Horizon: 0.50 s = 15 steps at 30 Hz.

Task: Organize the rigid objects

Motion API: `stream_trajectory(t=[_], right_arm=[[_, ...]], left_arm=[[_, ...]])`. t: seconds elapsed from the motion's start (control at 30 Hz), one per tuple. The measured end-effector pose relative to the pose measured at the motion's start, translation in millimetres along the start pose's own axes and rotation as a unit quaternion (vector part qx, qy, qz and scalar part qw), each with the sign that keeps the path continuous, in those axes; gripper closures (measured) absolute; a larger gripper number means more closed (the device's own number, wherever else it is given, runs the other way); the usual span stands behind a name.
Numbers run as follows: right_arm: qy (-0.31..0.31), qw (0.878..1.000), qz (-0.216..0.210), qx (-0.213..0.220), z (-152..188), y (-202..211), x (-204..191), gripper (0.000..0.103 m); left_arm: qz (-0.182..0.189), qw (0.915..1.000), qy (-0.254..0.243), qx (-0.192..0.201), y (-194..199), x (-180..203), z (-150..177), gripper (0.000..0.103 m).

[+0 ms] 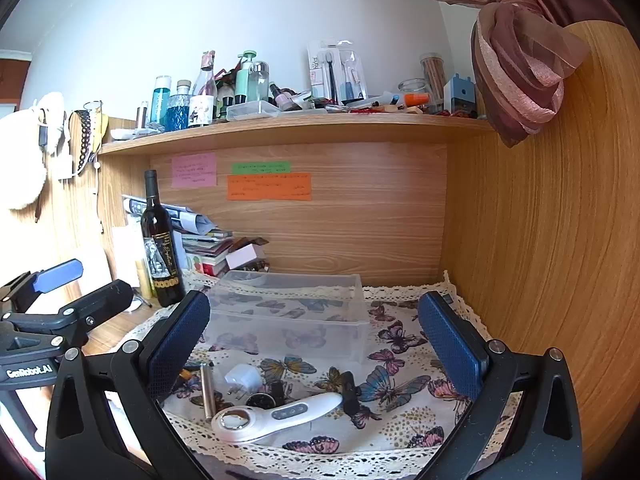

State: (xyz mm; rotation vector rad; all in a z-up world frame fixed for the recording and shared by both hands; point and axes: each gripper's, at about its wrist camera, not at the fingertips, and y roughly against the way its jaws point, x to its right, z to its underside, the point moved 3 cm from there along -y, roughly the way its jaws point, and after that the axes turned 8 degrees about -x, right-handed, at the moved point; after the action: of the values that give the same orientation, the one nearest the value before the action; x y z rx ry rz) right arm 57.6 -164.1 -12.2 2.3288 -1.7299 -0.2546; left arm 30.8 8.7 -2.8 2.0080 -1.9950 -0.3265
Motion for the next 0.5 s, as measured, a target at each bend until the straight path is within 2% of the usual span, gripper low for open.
stream_trajectory(t=[0.5], right_arm=[[0.001, 1.000, -0.001, 0.002, -0.9, 1.0, 0.2, 0.000]], left_arm=[[0.000, 1.0000, 0.002, 0.002, 0.6, 0.2, 0.4, 0.000]])
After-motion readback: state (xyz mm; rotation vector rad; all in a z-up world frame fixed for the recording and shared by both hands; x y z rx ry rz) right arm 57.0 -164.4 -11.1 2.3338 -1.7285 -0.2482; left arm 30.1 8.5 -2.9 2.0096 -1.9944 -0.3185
